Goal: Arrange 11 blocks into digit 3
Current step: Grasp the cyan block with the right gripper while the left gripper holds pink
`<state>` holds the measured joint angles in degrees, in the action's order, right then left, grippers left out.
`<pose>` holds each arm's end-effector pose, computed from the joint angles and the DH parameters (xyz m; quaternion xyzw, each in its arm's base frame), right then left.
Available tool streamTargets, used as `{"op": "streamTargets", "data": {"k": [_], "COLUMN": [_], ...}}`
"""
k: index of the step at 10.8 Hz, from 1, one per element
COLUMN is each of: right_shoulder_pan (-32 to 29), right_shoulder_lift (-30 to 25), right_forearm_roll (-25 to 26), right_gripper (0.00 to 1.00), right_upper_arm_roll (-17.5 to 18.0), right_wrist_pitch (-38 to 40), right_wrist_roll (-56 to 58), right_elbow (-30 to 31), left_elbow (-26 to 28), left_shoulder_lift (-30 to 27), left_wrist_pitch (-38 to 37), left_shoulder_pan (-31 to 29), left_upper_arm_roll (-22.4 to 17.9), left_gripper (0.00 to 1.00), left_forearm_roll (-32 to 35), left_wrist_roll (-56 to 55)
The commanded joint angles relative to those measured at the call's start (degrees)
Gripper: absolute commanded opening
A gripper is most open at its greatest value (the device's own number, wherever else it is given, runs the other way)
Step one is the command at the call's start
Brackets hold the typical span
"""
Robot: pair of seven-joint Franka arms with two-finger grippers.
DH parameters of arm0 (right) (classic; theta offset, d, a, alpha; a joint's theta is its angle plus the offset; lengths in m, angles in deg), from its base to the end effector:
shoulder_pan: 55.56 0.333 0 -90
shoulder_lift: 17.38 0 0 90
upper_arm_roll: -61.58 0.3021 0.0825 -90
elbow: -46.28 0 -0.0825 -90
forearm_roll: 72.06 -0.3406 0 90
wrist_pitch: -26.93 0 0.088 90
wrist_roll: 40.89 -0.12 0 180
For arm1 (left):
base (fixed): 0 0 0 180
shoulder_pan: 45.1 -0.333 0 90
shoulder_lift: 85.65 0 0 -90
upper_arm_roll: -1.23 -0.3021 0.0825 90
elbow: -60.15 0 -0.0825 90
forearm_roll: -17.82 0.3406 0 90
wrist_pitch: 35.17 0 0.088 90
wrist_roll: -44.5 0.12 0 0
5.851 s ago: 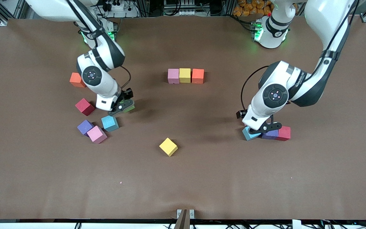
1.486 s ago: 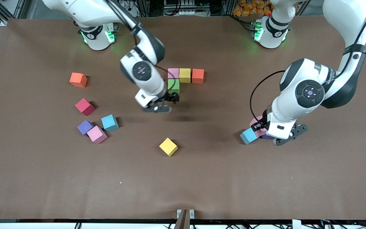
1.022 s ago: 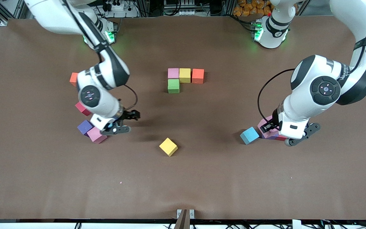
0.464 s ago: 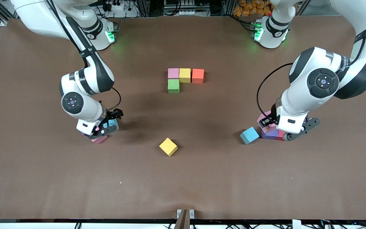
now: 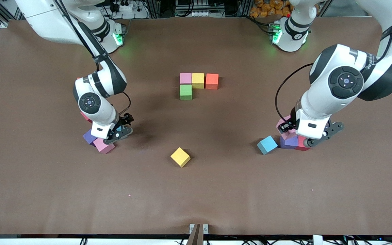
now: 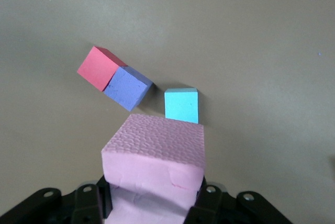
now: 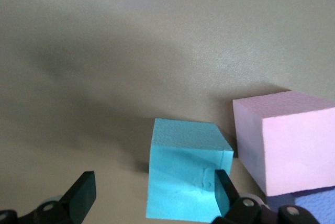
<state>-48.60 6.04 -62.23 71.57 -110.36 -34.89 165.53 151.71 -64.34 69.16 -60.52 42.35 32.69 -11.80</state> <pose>0.5224 0.1555 0.2321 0.9653 0.2571 -0.0397 0.0245 0.5656 -0.1918 0.4417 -0.9698 -0.2425 0.0178 0.0203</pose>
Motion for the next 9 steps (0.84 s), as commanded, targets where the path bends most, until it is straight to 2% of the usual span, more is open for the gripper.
{"op": "streamTargets", "data": {"k": [1, 7, 9], "right_shoulder_pan": [-0.9, -3.35, -3.36], "right_shoulder_lift": [-0.65, 0.05, 0.49], "right_forearm_roll": [1.07, 2.21, 1.51], "right_gripper": [1.0, 1.0, 1.0], "right_upper_arm_roll": [0.3, 0.39, 0.39], "right_wrist_pitch": [-1.67, -4.22, -8.33], "right_wrist_roll": [1.3, 2.35, 0.95], "right_elbow": [1.42, 1.68, 4.13], "left_elbow": [0.9, 1.16, 1.33], "left_shoulder_lift": [-1.27, 0.04, 0.22], "left_wrist_pitch": [-0.79, -0.79, -0.79], "left_shoulder_pan": [-0.05, 5.13, 6.27], "left_upper_arm_roll": [0.27, 0.36, 0.36], "left_gripper": [0.15, 0.15, 0.15], "left_forearm_roll": [-4.74, -5.12, -5.12], "left_wrist_roll": [-1.0, -8.64, -11.01]}}
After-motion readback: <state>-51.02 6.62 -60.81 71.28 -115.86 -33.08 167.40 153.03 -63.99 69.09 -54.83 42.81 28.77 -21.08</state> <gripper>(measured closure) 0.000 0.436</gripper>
